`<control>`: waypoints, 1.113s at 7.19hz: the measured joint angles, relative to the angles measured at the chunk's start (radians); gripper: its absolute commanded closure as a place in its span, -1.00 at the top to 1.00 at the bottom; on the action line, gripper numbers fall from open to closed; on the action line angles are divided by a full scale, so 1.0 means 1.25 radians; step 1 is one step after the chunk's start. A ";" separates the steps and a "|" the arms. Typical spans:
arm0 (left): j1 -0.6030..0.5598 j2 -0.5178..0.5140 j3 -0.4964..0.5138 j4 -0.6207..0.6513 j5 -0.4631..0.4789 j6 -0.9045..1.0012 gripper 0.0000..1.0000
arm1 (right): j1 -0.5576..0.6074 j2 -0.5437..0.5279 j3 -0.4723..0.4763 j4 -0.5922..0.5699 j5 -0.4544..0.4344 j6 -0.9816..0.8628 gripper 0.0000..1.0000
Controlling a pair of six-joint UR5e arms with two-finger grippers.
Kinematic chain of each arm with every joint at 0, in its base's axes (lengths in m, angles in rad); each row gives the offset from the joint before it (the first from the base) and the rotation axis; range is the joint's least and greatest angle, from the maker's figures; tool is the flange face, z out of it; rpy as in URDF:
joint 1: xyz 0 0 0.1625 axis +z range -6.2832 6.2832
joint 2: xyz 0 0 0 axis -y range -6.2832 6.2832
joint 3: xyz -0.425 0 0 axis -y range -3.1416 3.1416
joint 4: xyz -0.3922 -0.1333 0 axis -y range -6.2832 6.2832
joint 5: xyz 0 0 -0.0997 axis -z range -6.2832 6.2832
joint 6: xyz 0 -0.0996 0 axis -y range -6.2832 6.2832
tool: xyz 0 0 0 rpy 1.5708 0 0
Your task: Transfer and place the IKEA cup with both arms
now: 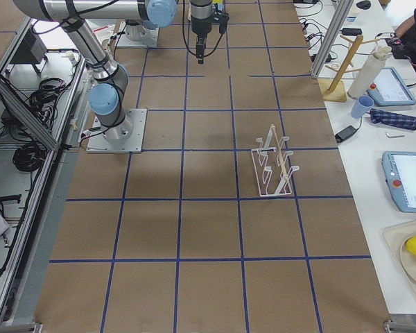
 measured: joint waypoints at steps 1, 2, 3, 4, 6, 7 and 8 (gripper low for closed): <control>0.000 0.000 -0.001 0.000 0.000 0.000 0.18 | 0.000 -0.001 0.000 0.001 0.000 -0.002 1.00; 0.000 0.000 -0.001 0.000 -0.001 0.001 0.43 | 0.000 -0.001 0.000 0.002 -0.001 -0.004 1.00; 0.000 0.000 0.003 0.000 -0.001 0.000 0.51 | 0.000 -0.002 0.000 0.003 -0.001 -0.006 1.00; -0.003 0.002 0.015 -0.001 -0.004 -0.002 0.72 | 0.000 -0.002 0.000 0.004 -0.001 -0.007 1.00; -0.021 0.021 0.077 -0.062 -0.043 -0.036 1.00 | 0.000 -0.002 0.000 0.005 -0.002 -0.008 1.00; -0.051 0.030 0.135 -0.124 -0.054 -0.087 1.00 | 0.000 -0.002 0.000 0.005 -0.003 -0.009 1.00; -0.106 0.033 0.200 -0.191 -0.053 -0.168 1.00 | 0.000 -0.002 -0.001 0.005 -0.003 -0.010 1.00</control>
